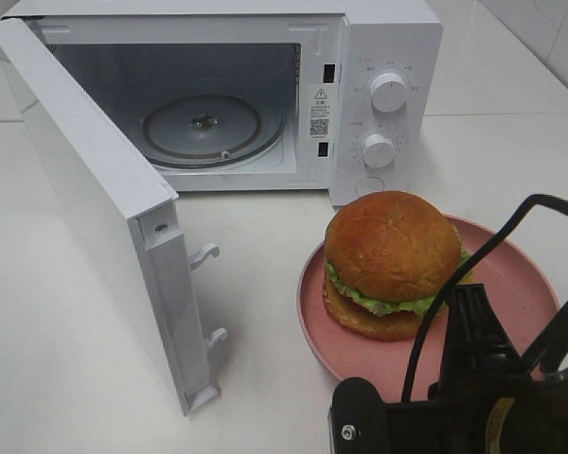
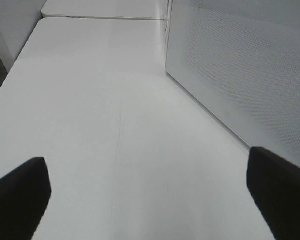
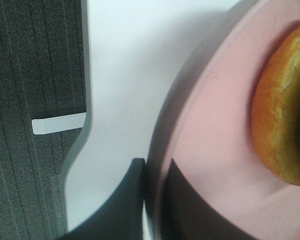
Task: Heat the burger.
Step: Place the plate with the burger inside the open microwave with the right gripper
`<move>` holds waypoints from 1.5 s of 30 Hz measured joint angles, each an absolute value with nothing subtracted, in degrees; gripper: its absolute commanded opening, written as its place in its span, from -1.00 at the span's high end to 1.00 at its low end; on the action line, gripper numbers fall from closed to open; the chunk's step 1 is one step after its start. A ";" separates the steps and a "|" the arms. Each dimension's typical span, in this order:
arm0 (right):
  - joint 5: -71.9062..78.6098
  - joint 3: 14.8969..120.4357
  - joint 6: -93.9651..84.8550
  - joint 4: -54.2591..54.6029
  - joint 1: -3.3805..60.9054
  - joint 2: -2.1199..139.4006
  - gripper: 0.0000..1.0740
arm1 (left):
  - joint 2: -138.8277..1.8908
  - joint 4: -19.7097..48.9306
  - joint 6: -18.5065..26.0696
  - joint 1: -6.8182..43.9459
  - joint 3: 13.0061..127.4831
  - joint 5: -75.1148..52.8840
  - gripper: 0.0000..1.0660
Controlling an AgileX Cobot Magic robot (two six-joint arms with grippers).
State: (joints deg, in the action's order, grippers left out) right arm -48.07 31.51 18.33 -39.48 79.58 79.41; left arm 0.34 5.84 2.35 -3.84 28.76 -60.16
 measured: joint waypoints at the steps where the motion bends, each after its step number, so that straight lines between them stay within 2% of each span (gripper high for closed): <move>1: -48.24 31.51 18.28 -39.76 79.58 79.41 0.95 | 0.34 5.84 2.35 -3.84 28.76 -60.16 -0.88; 12: -45.78 31.51 17.93 -40.11 78.50 79.41 0.99 | 0.34 5.84 2.35 -3.84 28.76 -60.16 -0.88; 19: -40.45 31.51 8.65 -42.57 71.39 79.41 1.00 | 0.34 5.84 2.35 -3.84 28.76 -60.16 -0.88; 27: -35.64 31.51 3.84 -44.92 67.72 79.41 1.00 | 0.34 5.84 2.35 -3.84 28.76 -60.16 -0.88; 29: -31.28 31.46 -0.34 -45.15 64.46 79.41 1.00 | 0.34 5.84 2.35 -3.84 28.76 -60.16 -0.88; 35: -27.27 31.46 -5.27 -45.21 61.13 79.41 1.00 | 0.34 5.84 2.35 -3.84 28.76 -60.16 -0.88; 37: -24.06 31.46 -11.29 -44.98 57.47 79.41 1.00 | 0.34 5.84 2.35 -3.84 28.76 -60.16 -0.88; 40: -23.26 31.46 -13.01 -44.69 56.55 79.41 1.00 | 0.34 5.84 2.35 -3.84 28.76 -60.16 -0.88; 42: -20.23 31.40 -20.17 -42.51 53.29 79.41 1.00 | 0.34 5.84 2.35 -3.84 28.76 -60.16 -0.88; 45: -19.65 31.40 -22.12 -41.77 52.54 79.41 1.00 | 0.34 5.84 2.35 -3.84 28.76 -60.16 -0.88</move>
State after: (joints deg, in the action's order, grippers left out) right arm -19.65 31.40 -22.12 -41.77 52.54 79.41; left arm 0.34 5.84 2.35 -3.84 28.76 -60.16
